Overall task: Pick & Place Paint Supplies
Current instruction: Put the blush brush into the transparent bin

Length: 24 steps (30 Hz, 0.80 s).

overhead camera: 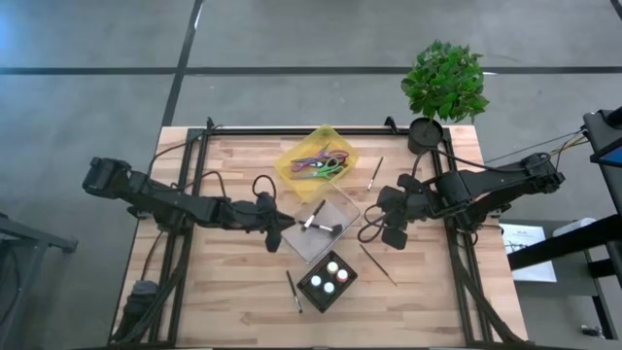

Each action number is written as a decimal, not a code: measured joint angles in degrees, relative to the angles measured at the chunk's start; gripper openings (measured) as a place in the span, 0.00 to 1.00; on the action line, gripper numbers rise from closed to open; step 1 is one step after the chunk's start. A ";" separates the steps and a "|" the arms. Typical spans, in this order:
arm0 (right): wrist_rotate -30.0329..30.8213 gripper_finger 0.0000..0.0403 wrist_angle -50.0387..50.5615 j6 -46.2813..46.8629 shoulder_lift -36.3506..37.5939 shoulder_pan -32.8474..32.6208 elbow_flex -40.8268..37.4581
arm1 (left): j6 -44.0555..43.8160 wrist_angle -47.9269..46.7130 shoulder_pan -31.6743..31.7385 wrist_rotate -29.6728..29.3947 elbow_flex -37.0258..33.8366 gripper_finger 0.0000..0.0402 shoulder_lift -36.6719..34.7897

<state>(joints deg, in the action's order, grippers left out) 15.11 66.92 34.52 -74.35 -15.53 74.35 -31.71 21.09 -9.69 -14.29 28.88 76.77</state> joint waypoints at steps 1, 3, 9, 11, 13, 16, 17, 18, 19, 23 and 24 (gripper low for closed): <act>0.01 0.27 0.00 0.00 0.00 0.00 0.00 | 1.79 0.75 0.00 0.88 0.01 0.18 0.00; 0.02 0.27 0.00 0.00 0.00 0.00 0.00 | 7.54 3.27 0.01 4.49 0.02 0.18 0.00; 0.01 0.27 0.00 0.00 0.00 0.00 0.00 | 26.77 8.91 -1.50 29.42 0.07 0.18 -0.07; 0.01 0.27 0.00 0.00 0.00 0.00 0.00 | 33.27 8.74 -3.83 40.61 -0.06 0.18 -0.07; 0.01 0.27 0.00 -0.01 0.00 0.00 0.00 | 39.25 8.65 -7.59 48.67 -0.27 0.18 -0.07; 0.01 0.27 0.00 0.00 0.00 0.00 0.00 | 43.39 9.15 -15.06 47.20 -0.20 0.19 -0.07; 0.01 0.27 0.00 0.00 0.00 0.00 0.00 | 43.79 9.07 -17.80 43.88 0.20 0.19 -0.07; 0.01 0.27 0.00 0.00 0.00 0.00 0.00 | 43.92 9.01 -20.30 39.24 0.84 0.19 -0.05; 0.01 0.27 0.00 0.00 0.00 0.00 0.00 | 43.96 8.84 -22.75 33.91 1.59 0.19 -0.04; -0.01 0.27 -0.02 0.00 0.00 0.00 0.00 | 49.93 4.36 -31.43 15.99 5.76 0.19 -0.04; -0.01 0.27 -0.01 0.00 0.00 0.00 0.00 | 51.63 2.02 -33.29 11.64 7.11 0.19 0.20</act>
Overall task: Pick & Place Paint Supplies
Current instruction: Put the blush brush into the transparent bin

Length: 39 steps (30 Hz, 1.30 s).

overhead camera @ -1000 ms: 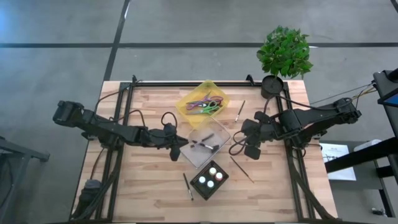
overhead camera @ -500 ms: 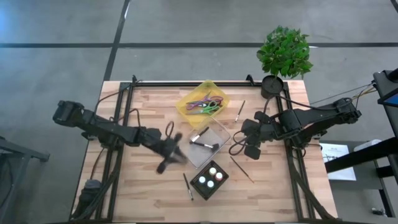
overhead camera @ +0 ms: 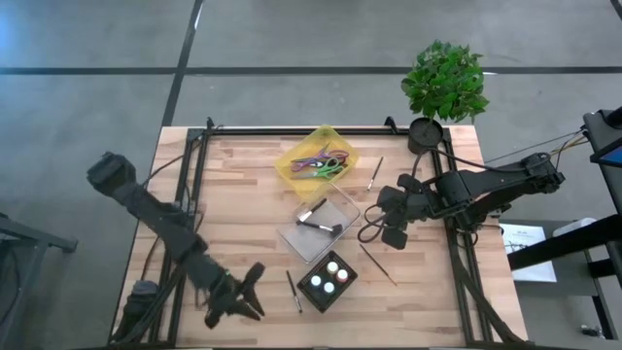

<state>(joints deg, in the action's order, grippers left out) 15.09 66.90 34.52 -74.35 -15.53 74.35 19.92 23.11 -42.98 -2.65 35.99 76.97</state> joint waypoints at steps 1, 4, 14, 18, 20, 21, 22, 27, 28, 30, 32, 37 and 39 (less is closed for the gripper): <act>0.00 0.27 -0.01 0.00 0.00 0.00 0.00 | 0.94 -2.54 -1.31 -4.56 1.62 0.19 0.56; -0.06 0.27 -0.01 0.28 0.00 0.00 0.00 | 1.30 -10.50 -2.93 -13.42 6.43 0.19 3.95; -0.07 0.27 0.01 -0.19 0.00 -0.07 0.00 | 2.15 -31.35 -0.60 -17.05 25.97 0.19 25.74; -0.07 0.27 0.01 -0.83 0.00 -0.09 0.00 | 2.23 -35.87 0.42 -13.43 32.38 0.19 31.09; -0.05 0.27 -0.03 -1.22 0.00 -0.07 0.00 | 2.35 -36.11 1.49 -8.88 33.77 0.19 32.41; -0.07 0.27 -0.01 -1.25 0.00 -0.09 0.00 | 2.43 -36.14 2.27 -6.65 33.85 0.19 32.80; -0.04 0.27 -0.07 -1.25 0.00 -0.09 0.00 | 2.52 -36.30 3.07 -5.21 33.85 0.19 33.16; -0.07 0.27 0.01 -1.24 0.00 -0.09 0.00 | 4.01 -34.85 5.66 -3.81 31.81 0.19 33.44; -0.09 0.27 0.00 -1.22 0.00 -0.09 0.00 | 4.26 -34.06 6.04 -3.26 31.29 0.19 33.44; -0.09 0.27 0.01 -1.22 0.00 -0.09 0.00 | 4.79 -31.52 6.83 -1.69 30.50 0.19 33.44; -0.11 0.27 -0.01 -1.20 0.00 -0.09 0.00 | 4.90 -29.74 7.49 -1.52 29.90 0.19 33.66; -0.13 0.27 -0.02 -1.09 0.00 -0.09 0.00 | 5.68 -26.31 7.82 -1.34 29.35 0.19 35.01; -0.13 0.27 -0.07 -1.09 0.00 -0.09 0.00 | 5.68 -25.12 7.91 0.00 29.35 0.19 35.96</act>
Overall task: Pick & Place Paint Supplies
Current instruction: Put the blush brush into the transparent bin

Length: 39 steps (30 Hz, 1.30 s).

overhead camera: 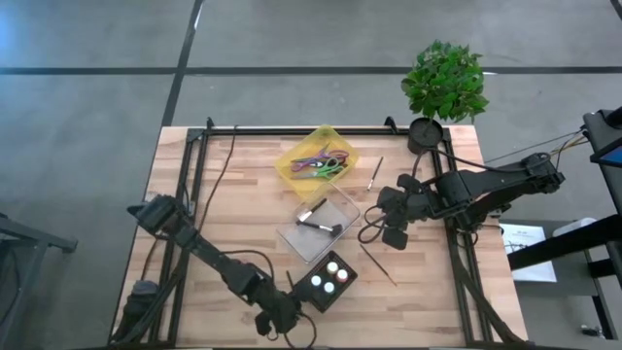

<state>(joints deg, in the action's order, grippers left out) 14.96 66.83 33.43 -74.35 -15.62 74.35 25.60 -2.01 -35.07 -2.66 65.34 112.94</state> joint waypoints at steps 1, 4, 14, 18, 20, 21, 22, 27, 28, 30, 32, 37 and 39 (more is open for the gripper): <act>0.00 0.27 0.01 0.00 0.00 0.00 0.00 | -0.02 0.25 0.03 0.58 0.00 0.19 0.50; 0.00 0.27 0.04 0.02 0.00 -0.01 0.00 | -0.31 0.09 0.35 1.74 0.02 0.19 1.96; -0.04 0.27 0.06 0.02 0.00 0.00 0.00 | 0.83 0.57 1.81 4.34 0.31 0.19 2.35; -0.07 0.27 0.06 0.02 0.00 -0.02 0.00 | 0.07 0.03 3.01 5.82 -0.03 0.19 2.35; -0.07 0.27 0.06 0.02 0.00 -0.02 0.00 | -0.35 0.01 3.56 7.66 -0.07 0.19 2.35; -0.08 0.27 0.06 0.02 0.00 0.00 0.00 | -0.53 0.12 3.84 8.47 -0.07 0.19 2.53; -0.10 0.27 0.06 0.02 0.00 -0.01 0.00 | -0.67 0.29 3.98 8.90 -0.07 0.19 2.74; -0.17 0.27 0.06 0.02 0.00 0.00 0.00 | -2.00 0.51 4.32 12.11 0.00 0.19 4.39; -0.17 0.27 0.06 0.02 0.00 -0.02 0.00 | -2.30 0.53 4.36 12.65 0.01 0.19 4.65; -0.16 0.27 0.06 0.02 0.00 0.00 0.00 | -3.08 0.73 4.38 12.89 0.07 0.19 5.04; -0.17 0.27 0.06 0.02 0.00 -0.02 0.00 | -3.58 0.73 4.38 12.97 0.07 0.18 5.06; -0.26 0.27 0.04 0.02 0.00 -0.02 0.00 | -3.60 0.27 4.36 13.05 0.19 0.10 5.04; -0.39 0.27 0.04 0.02 0.00 0.00 0.00 | -3.58 0.08 4.31 13.01 0.15 0.03 5.04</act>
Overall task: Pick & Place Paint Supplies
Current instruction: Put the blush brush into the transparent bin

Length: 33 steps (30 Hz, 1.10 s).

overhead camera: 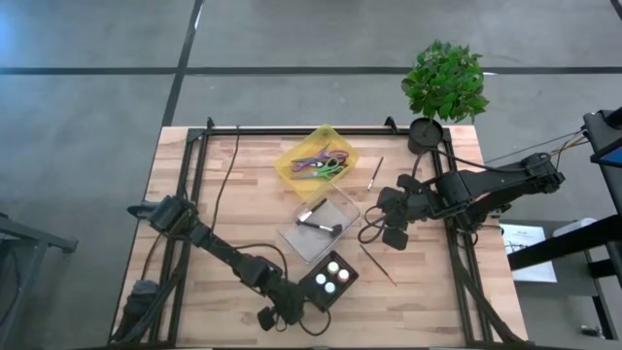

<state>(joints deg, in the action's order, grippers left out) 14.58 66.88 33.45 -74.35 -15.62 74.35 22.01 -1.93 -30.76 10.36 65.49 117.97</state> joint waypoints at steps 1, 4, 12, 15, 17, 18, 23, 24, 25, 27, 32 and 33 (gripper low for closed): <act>-0.03 0.27 -0.02 0.00 0.00 -0.01 0.00 | 0.01 -0.03 0.00 0.01 0.02 0.02 0.00; -0.04 0.27 -0.03 0.00 0.00 -0.02 0.00 | 0.25 -0.15 -0.05 -0.06 0.00 0.02 -0.32; -0.04 0.27 -0.03 0.00 0.00 -0.01 0.00 | 0.86 -2.48 -1.00 -3.08 -0.39 0.00 -3.64; -0.05 0.27 -0.05 0.02 0.00 0.00 0.00 | 0.90 -3.21 -1.42 -4.52 -0.35 0.00 -4.52; -0.05 0.27 -0.03 0.05 0.00 -0.02 0.00 | 0.93 -3.88 -1.79 -5.28 -0.37 0.00 -4.85; -0.05 0.27 -0.05 0.12 0.00 0.00 0.00 | 0.93 -3.94 -1.94 -5.55 -0.37 0.00 -5.04; -0.10 0.27 -0.07 0.50 0.00 -0.01 0.00 | 1.68 -6.70 -2.90 -9.62 0.20 0.00 -7.16; -0.25 0.27 -0.05 0.61 0.00 0.00 0.00 | 1.93 -7.85 -3.08 -10.68 0.22 0.00 -7.72; -0.52 0.27 -0.06 0.68 0.00 0.00 0.00 | 2.07 -8.63 -3.23 -11.69 0.28 0.00 -8.34; -0.84 0.27 -0.20 0.70 0.00 -0.02 0.00 | 2.21 -9.80 -3.54 -13.67 0.50 0.00 -10.06; -1.04 0.27 -0.24 0.70 0.00 0.00 0.00 | 2.21 -14.86 -4.09 -21.99 0.55 0.00 -15.09; -1.06 0.27 -0.25 0.70 0.00 -0.02 0.00 | 2.22 -15.81 -4.11 -24.09 0.55 0.00 -16.16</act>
<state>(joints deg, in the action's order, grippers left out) 13.52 66.63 34.15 -74.35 -15.64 74.35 24.24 -17.74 -34.87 -13.74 66.04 101.81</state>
